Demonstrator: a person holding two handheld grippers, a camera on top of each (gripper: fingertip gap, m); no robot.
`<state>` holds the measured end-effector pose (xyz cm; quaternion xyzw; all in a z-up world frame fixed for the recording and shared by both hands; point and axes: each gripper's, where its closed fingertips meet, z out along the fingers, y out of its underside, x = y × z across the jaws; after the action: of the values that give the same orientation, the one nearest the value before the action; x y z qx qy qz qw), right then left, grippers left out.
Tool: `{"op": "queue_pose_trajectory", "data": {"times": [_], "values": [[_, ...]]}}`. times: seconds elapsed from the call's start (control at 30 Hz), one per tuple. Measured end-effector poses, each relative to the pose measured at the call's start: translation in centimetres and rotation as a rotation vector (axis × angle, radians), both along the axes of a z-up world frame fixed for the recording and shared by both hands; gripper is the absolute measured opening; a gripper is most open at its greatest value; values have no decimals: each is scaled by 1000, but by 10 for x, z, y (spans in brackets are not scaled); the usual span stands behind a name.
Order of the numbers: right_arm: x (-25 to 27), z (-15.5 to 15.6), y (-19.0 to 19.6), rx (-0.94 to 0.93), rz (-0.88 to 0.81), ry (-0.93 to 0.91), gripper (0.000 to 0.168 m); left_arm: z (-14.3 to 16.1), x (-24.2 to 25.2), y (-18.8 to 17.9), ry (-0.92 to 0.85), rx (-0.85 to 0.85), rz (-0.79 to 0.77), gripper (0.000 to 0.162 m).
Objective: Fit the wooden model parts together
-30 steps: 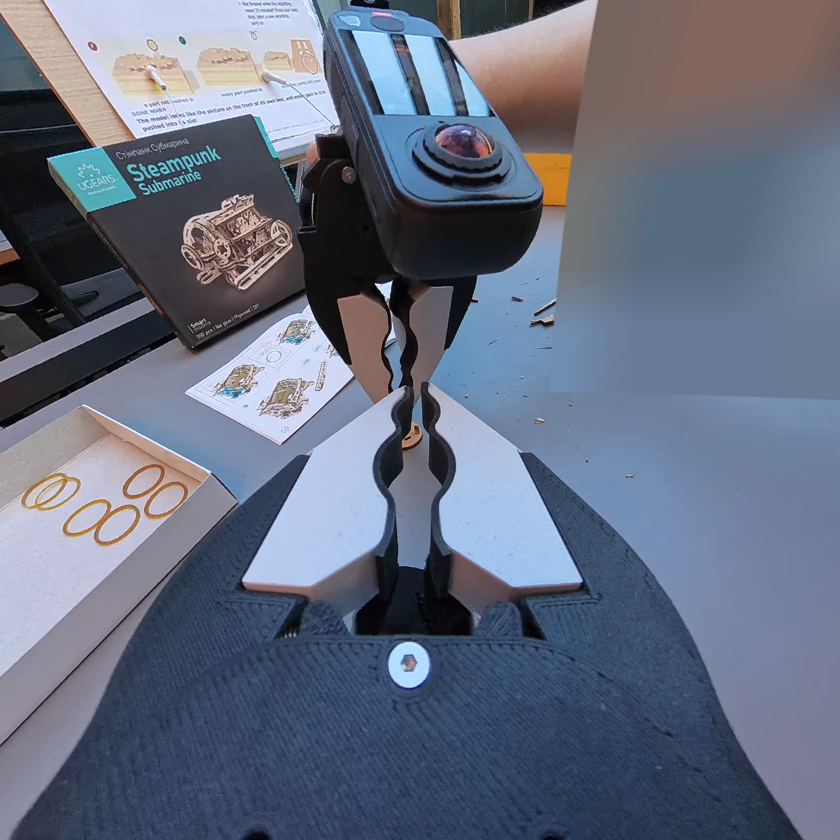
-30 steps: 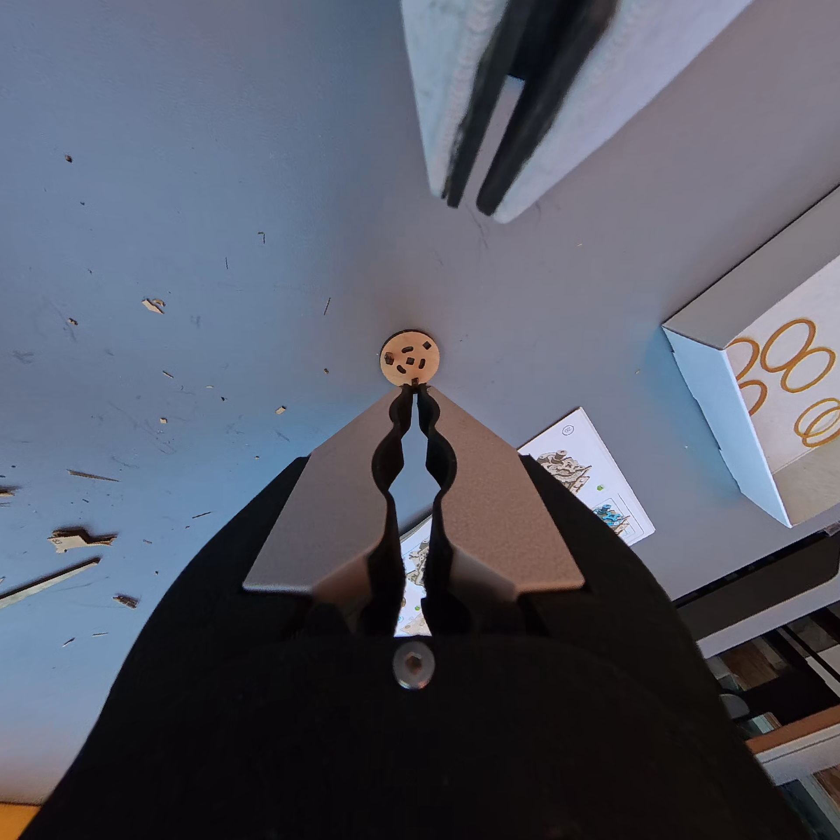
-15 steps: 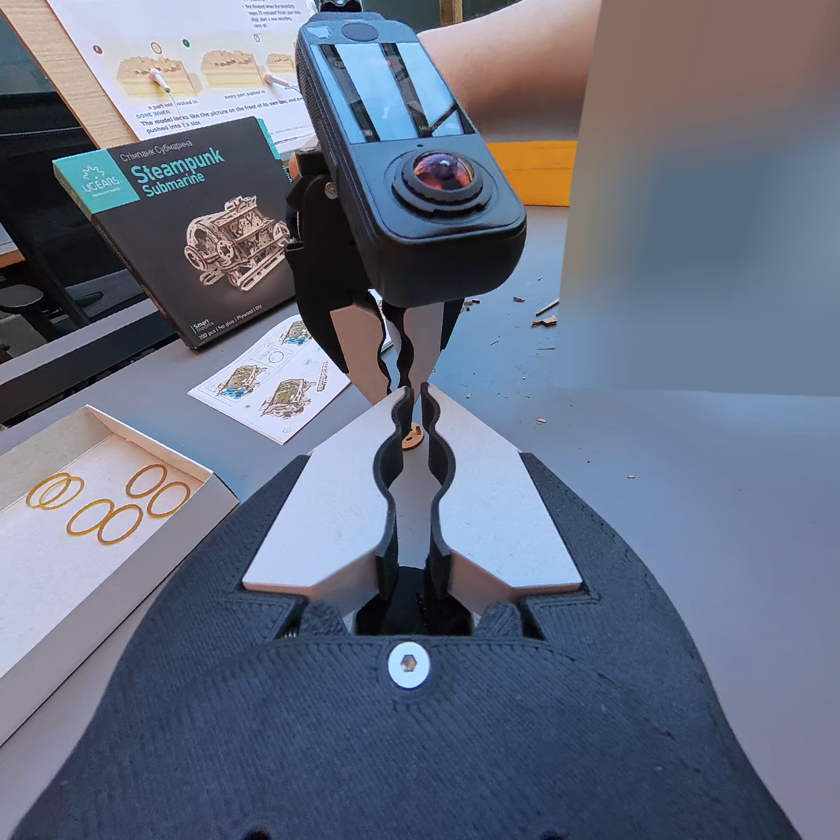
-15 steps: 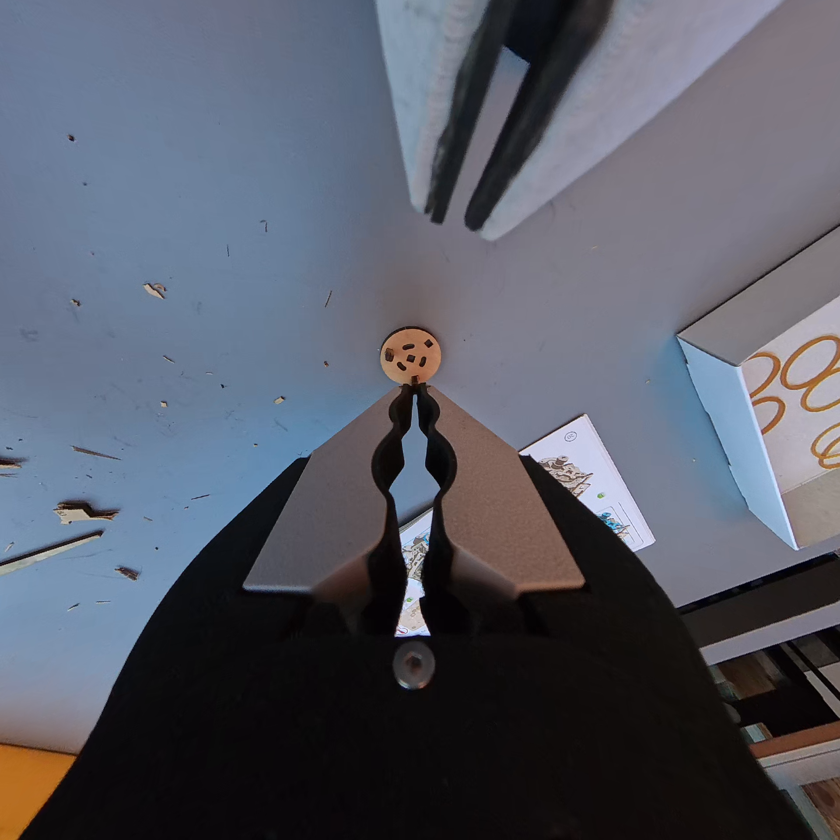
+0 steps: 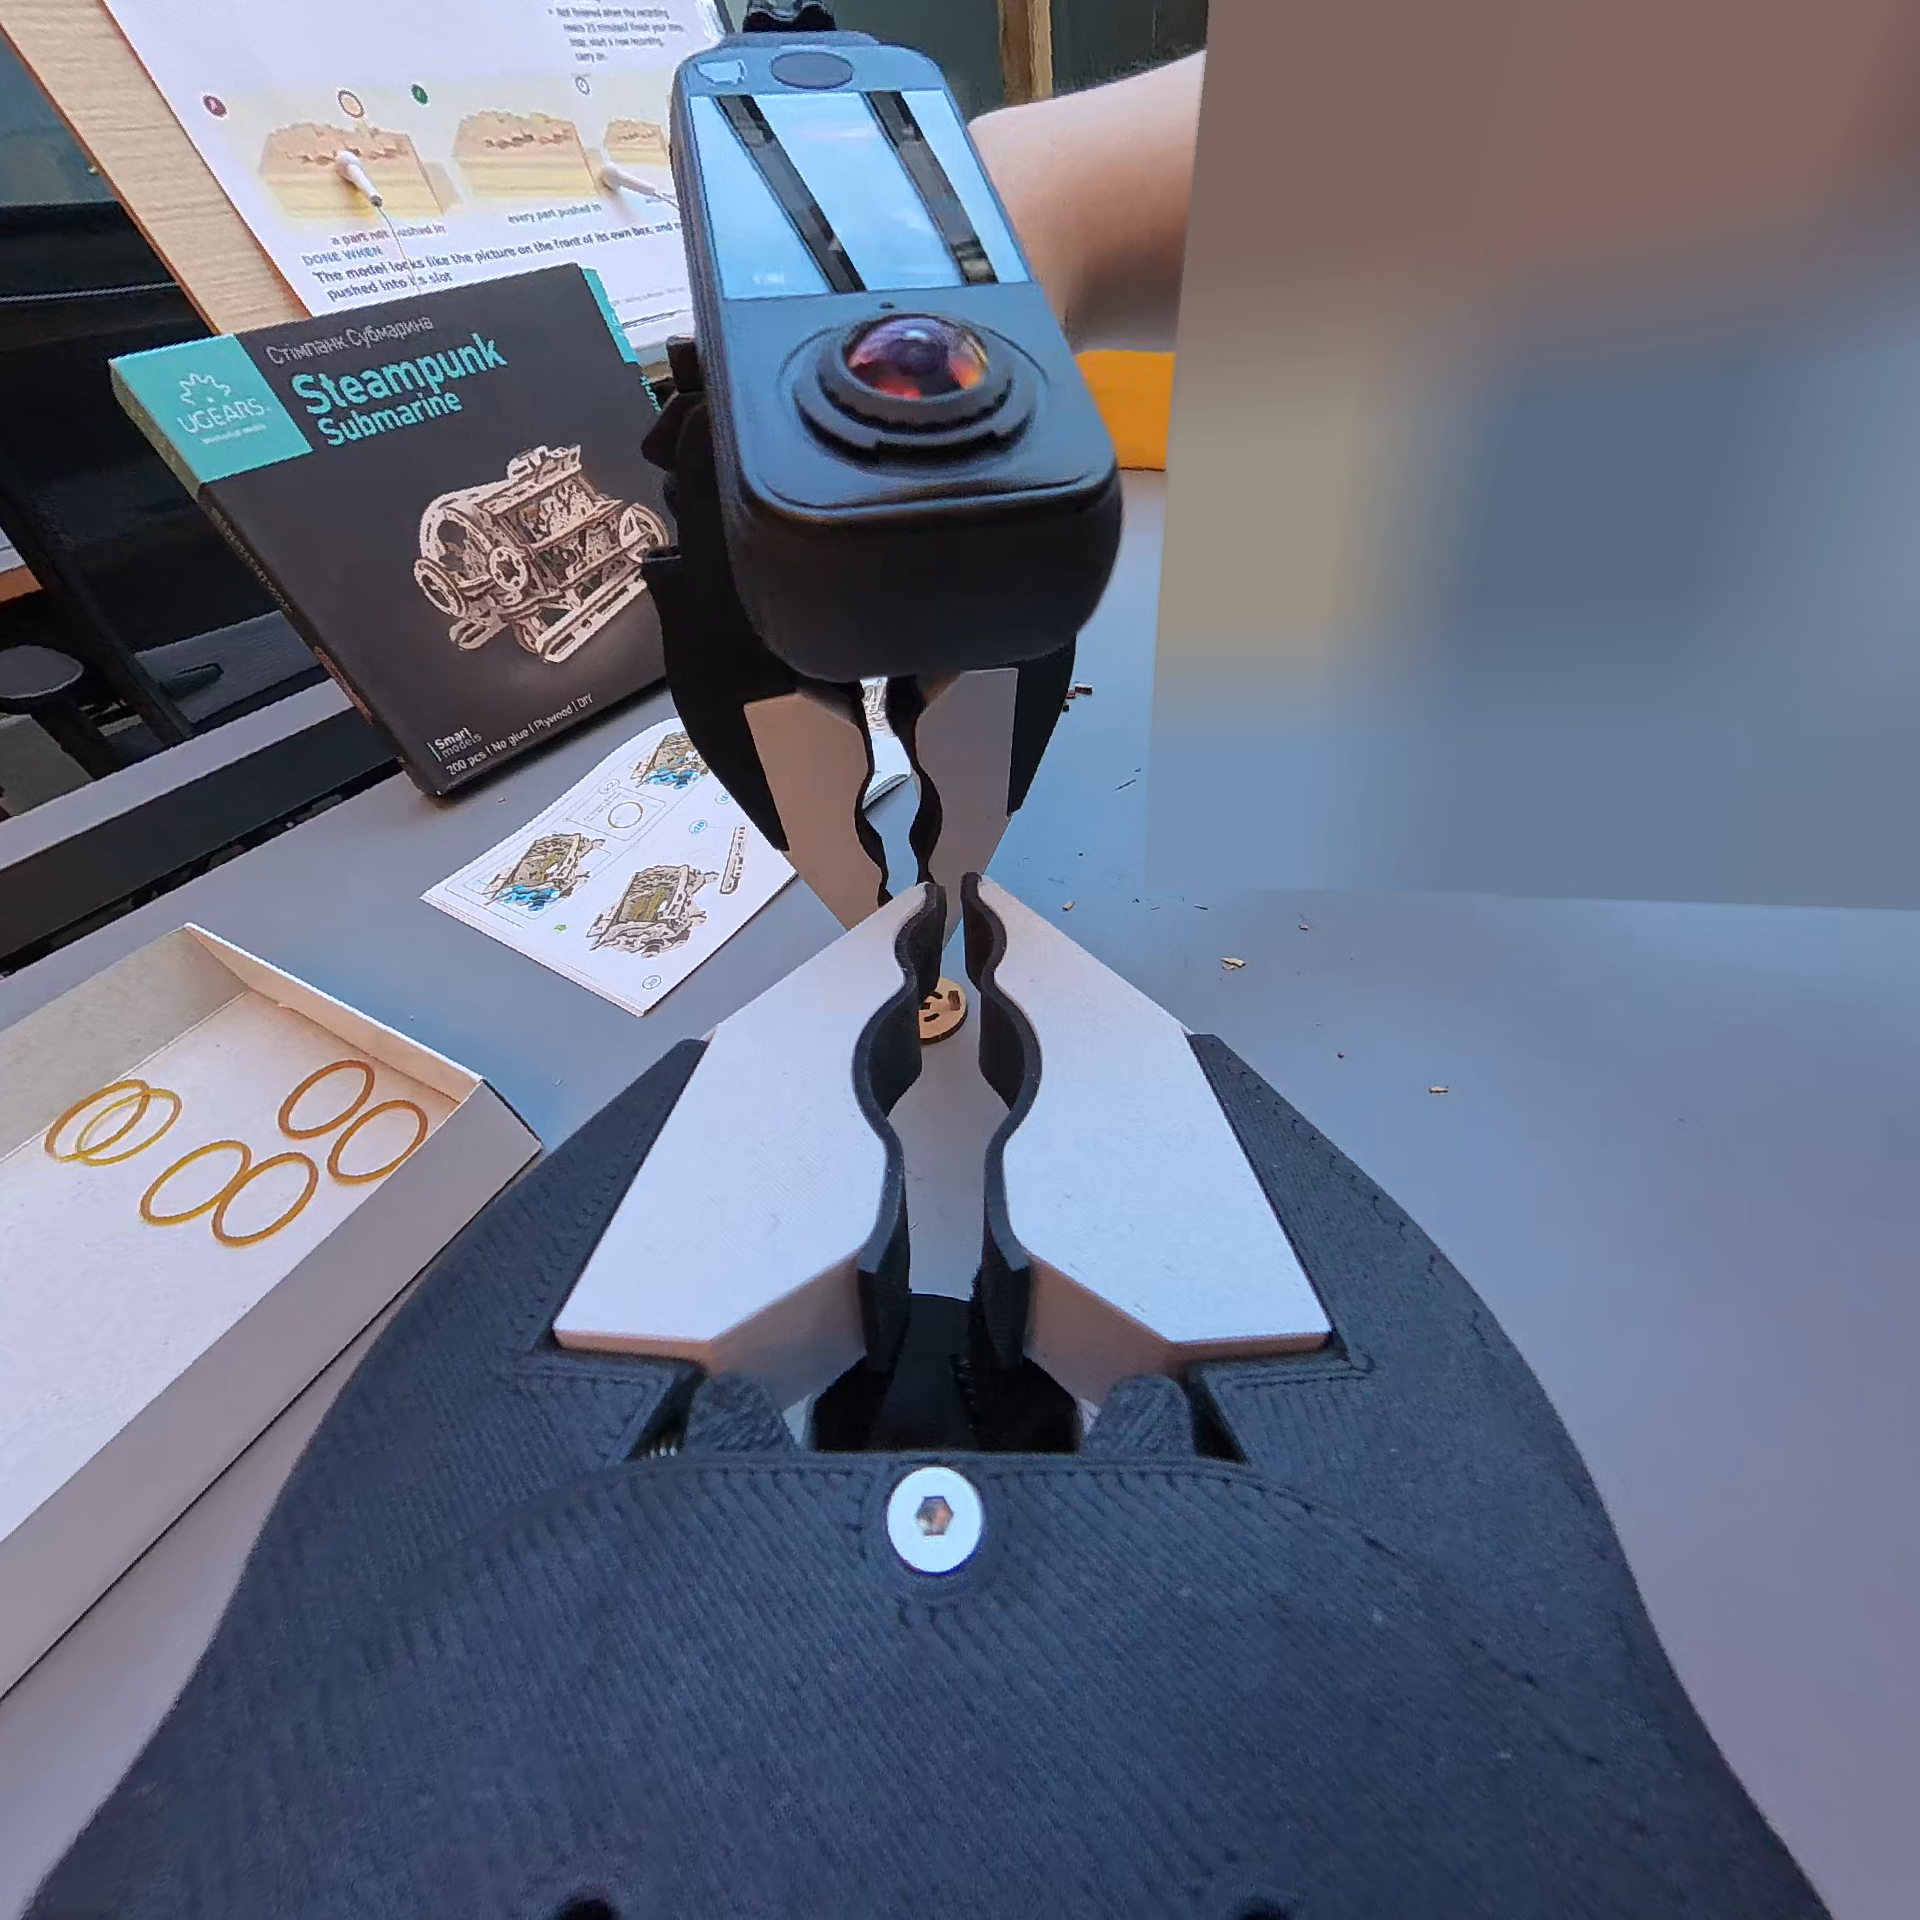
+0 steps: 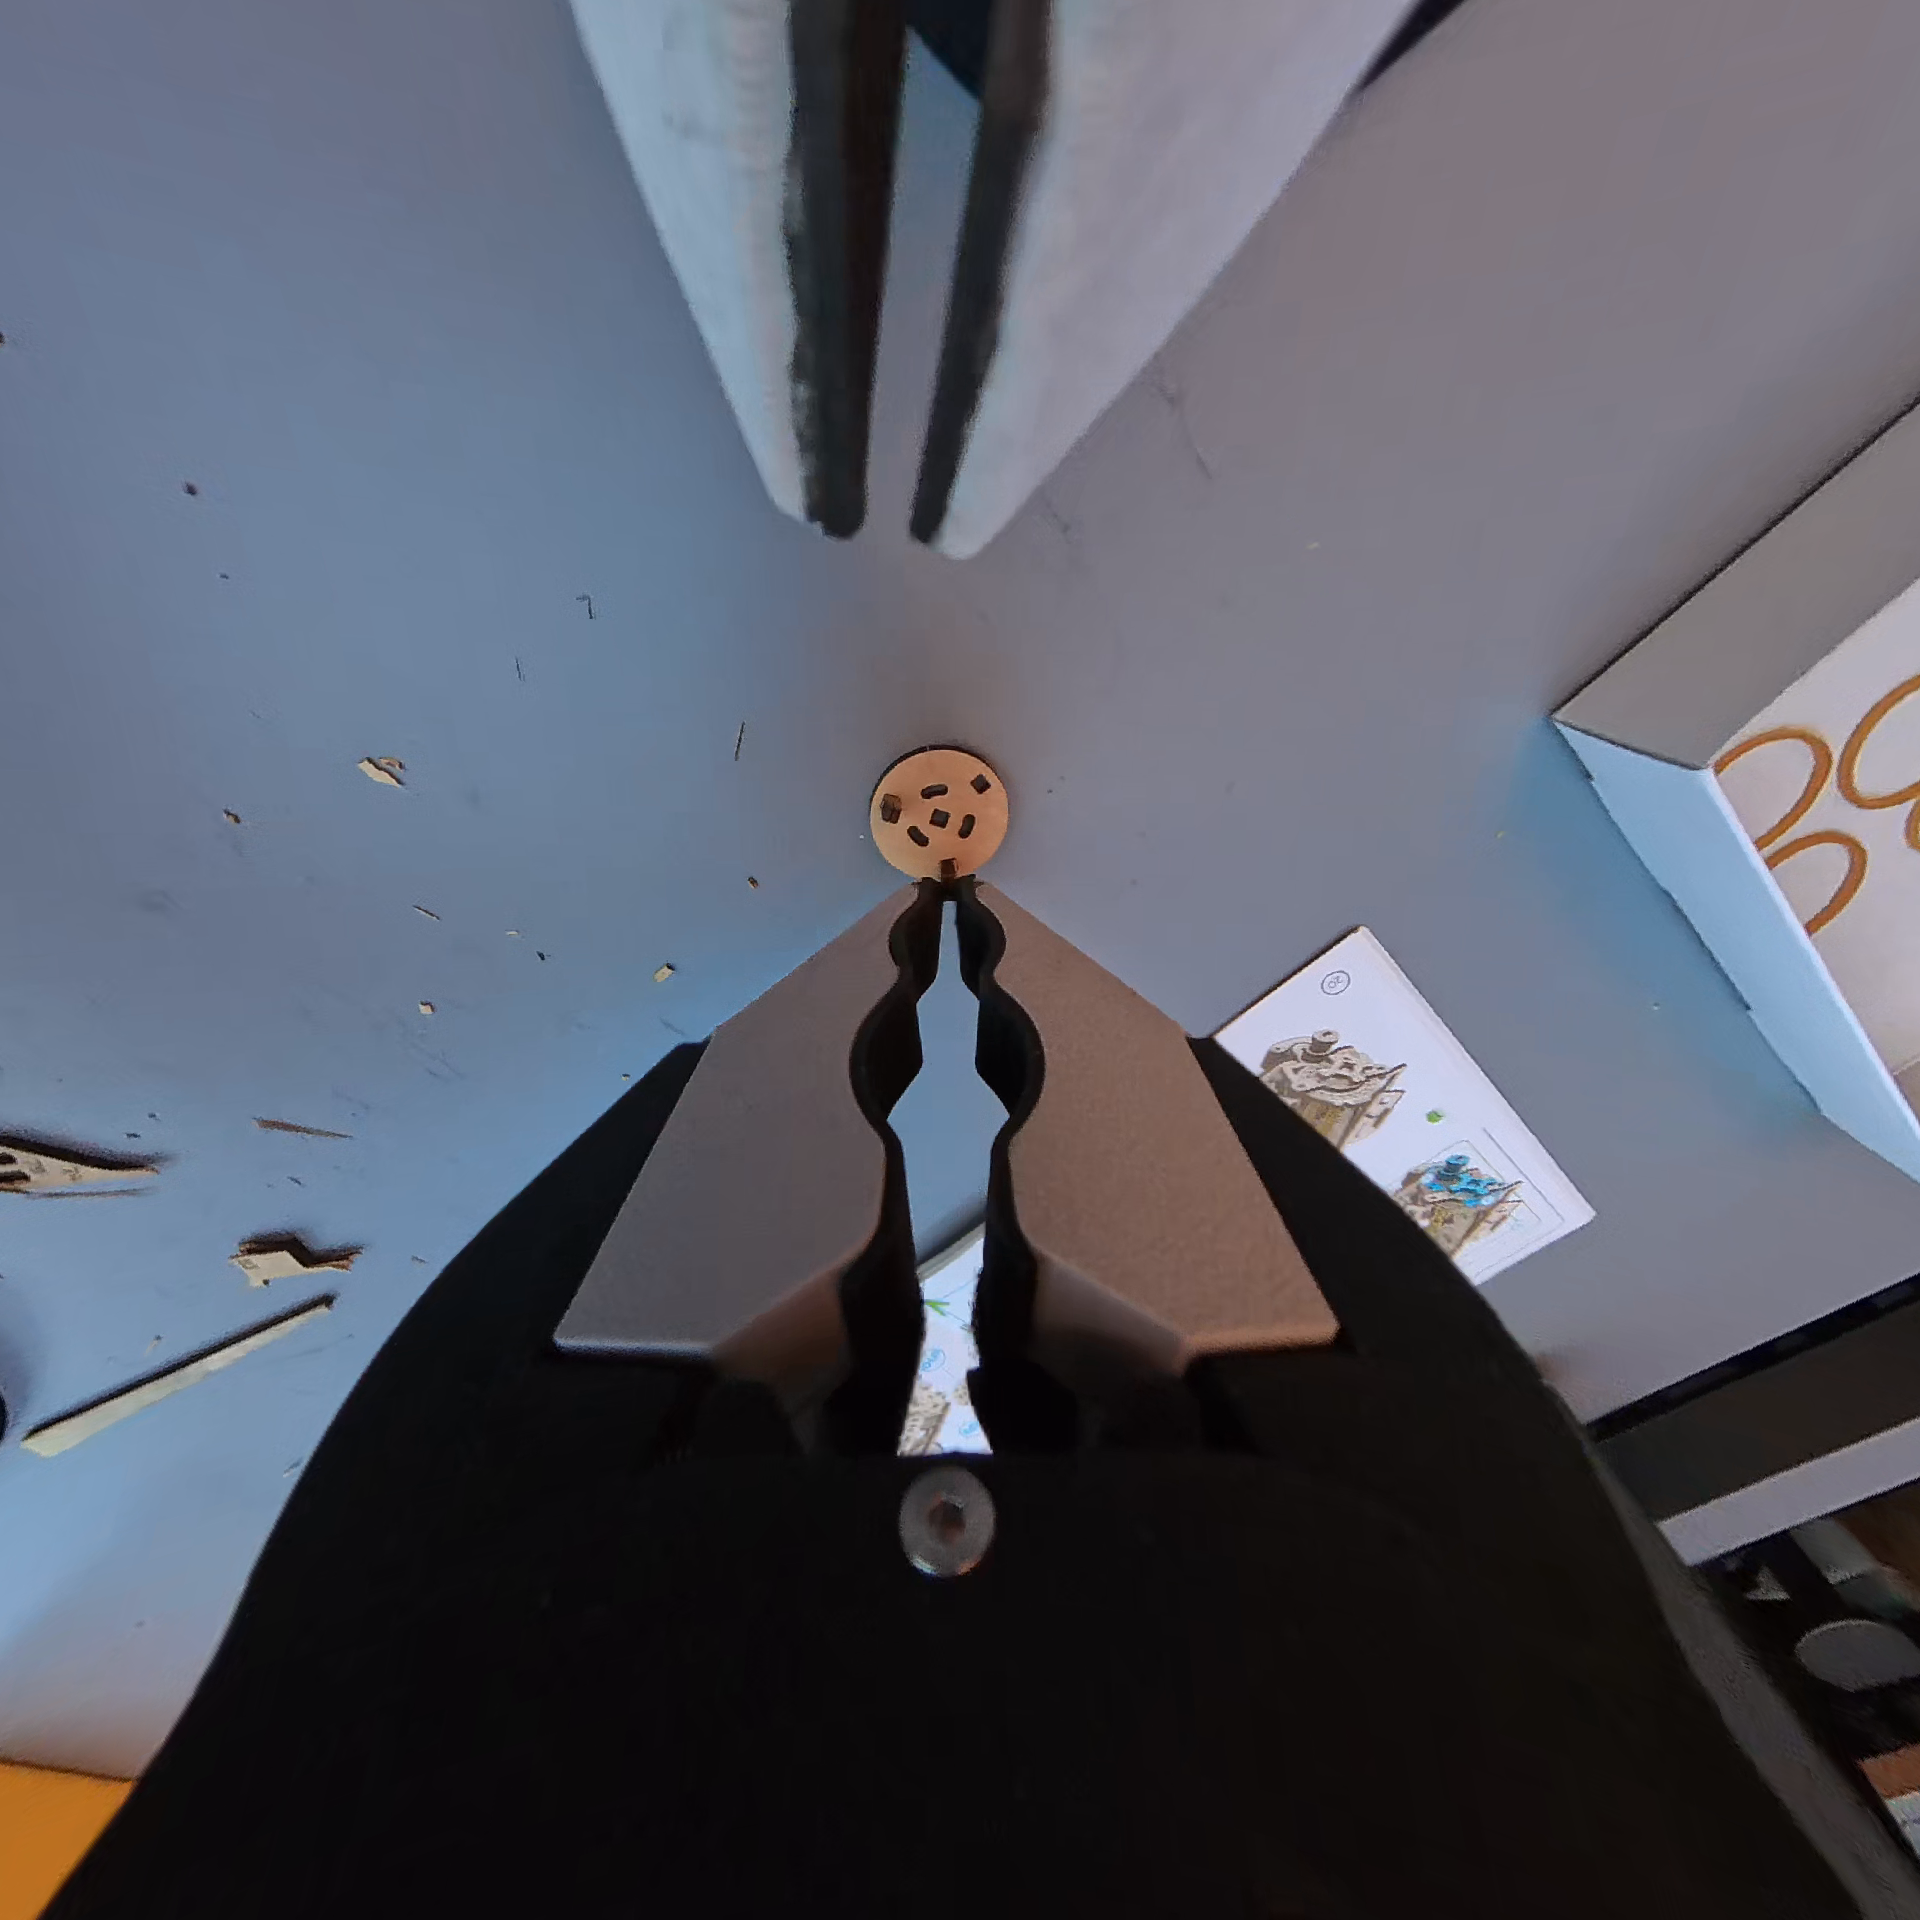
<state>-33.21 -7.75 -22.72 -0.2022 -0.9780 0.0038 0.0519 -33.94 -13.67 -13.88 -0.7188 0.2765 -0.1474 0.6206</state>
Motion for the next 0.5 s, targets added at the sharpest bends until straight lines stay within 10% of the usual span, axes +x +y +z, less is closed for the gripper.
{"op": "queue_pose_trajectory", "data": {"times": [0.5], "values": [[2, 1, 6, -68, -102, 93, 10, -2, 0, 1, 2, -10, 1, 2]]}}
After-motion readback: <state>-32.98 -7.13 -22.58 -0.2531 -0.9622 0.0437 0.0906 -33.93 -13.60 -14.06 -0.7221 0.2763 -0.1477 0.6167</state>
